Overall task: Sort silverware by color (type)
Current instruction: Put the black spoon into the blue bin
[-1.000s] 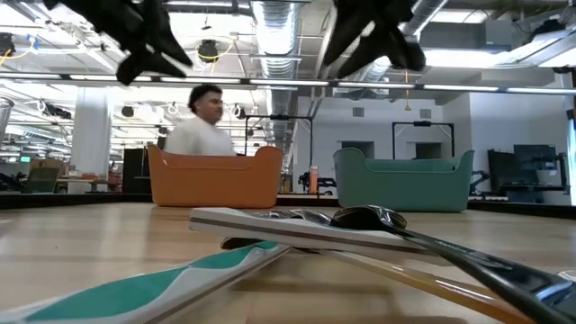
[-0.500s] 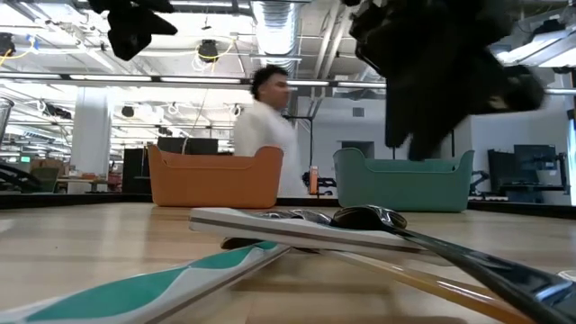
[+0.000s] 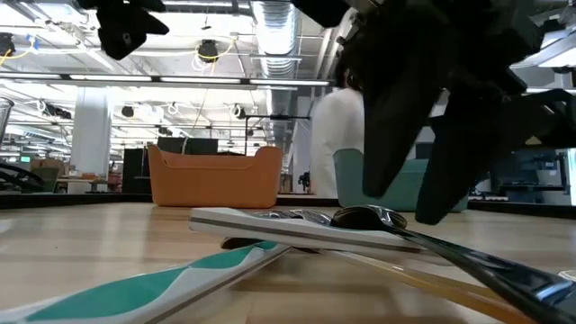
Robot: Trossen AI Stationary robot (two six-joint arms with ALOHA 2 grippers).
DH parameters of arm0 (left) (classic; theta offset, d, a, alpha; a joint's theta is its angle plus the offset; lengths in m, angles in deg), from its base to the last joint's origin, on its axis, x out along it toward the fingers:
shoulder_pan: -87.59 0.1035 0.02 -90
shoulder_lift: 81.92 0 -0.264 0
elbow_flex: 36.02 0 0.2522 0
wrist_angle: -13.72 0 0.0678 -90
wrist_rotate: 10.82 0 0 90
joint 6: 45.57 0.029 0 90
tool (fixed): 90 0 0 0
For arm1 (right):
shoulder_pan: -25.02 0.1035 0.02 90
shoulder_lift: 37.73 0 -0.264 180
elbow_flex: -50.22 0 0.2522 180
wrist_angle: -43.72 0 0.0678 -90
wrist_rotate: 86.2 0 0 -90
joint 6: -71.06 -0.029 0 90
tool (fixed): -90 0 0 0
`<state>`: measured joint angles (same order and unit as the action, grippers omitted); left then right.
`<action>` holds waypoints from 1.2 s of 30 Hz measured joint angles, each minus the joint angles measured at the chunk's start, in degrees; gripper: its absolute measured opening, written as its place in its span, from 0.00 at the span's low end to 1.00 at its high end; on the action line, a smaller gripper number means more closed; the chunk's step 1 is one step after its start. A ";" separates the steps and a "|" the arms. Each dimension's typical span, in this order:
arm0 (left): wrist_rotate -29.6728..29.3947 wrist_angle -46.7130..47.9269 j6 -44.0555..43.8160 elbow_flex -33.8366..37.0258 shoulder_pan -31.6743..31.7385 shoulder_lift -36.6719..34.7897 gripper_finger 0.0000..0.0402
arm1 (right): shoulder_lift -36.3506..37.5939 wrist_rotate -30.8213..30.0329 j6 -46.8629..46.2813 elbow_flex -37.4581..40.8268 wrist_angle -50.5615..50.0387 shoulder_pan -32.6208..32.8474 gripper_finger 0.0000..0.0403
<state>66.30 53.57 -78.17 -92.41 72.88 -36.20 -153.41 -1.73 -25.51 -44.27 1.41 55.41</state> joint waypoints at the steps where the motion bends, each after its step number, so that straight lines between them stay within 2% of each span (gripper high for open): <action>1: -0.19 -0.12 -0.18 0.00 -0.31 -0.23 0.31 | 0.01 -0.10 -0.07 0.00 0.00 -0.03 0.48; 5: -1.42 -0.85 -1.82 0.00 -1.23 -0.51 0.31 | 0.02 -0.31 0.46 -0.04 -0.80 -0.91 0.49; 11: -1.52 -3.66 -1.85 0.00 -2.06 -0.50 0.31 | 0.02 1.60 1.92 -0.02 0.84 -2.12 0.43; 17: -2.12 -3.71 -0.73 0.00 -2.12 -0.51 0.31 | 0.07 4.64 0.20 0.00 -3.56 -2.50 0.40; 23: -5.83 -3.67 0.61 0.00 -2.10 -0.51 0.31 | 0.09 5.69 1.56 0.00 2.21 -2.36 0.40; 27: -7.31 -3.67 1.37 0.00 -2.08 -0.51 0.31 | 0.09 5.84 1.94 0.05 1.98 -2.36 0.41; 36: -7.06 -3.21 1.44 0.00 -2.06 -0.49 0.31 | -2.98 7.23 3.09 0.41 5.14 -3.29 0.40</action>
<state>59.24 50.36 -76.73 -92.41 70.82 -36.69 -156.38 5.51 -22.42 -43.85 6.55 52.12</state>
